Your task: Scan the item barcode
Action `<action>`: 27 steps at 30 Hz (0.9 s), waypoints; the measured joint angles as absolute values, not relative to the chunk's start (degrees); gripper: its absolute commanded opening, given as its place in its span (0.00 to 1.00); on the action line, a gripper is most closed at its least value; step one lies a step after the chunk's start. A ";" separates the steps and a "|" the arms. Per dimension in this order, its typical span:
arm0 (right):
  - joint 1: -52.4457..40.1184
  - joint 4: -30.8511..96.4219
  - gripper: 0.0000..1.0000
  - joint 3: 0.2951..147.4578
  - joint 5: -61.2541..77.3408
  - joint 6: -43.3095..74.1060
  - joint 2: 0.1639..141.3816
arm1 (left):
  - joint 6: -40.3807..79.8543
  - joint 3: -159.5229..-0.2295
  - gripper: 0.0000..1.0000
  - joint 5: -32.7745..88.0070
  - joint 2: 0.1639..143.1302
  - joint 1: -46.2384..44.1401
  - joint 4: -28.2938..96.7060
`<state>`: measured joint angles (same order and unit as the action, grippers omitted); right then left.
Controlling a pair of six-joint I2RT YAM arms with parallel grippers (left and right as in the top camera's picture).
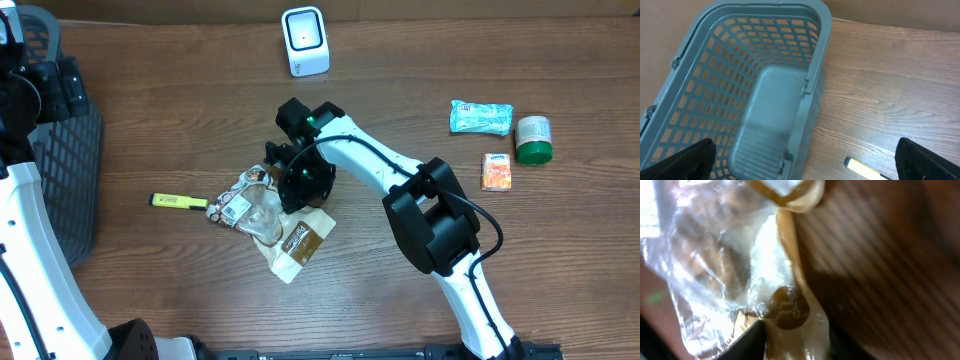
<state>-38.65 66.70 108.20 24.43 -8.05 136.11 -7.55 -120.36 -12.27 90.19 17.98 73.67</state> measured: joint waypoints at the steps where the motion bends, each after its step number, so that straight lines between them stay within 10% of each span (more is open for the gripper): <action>1: -38.68 66.32 0.16 108.01 24.77 -6.39 136.14 | -7.55 -120.36 1.00 -12.27 90.19 17.98 73.67; 4: -38.72 65.39 0.04 107.77 25.67 -1.23 136.14 | -7.55 -120.36 1.00 -12.27 90.19 17.98 73.67; 27: -27.31 68.23 0.04 109.08 30.41 3.99 126.82 | -7.55 -120.36 1.00 -12.27 90.19 17.98 73.67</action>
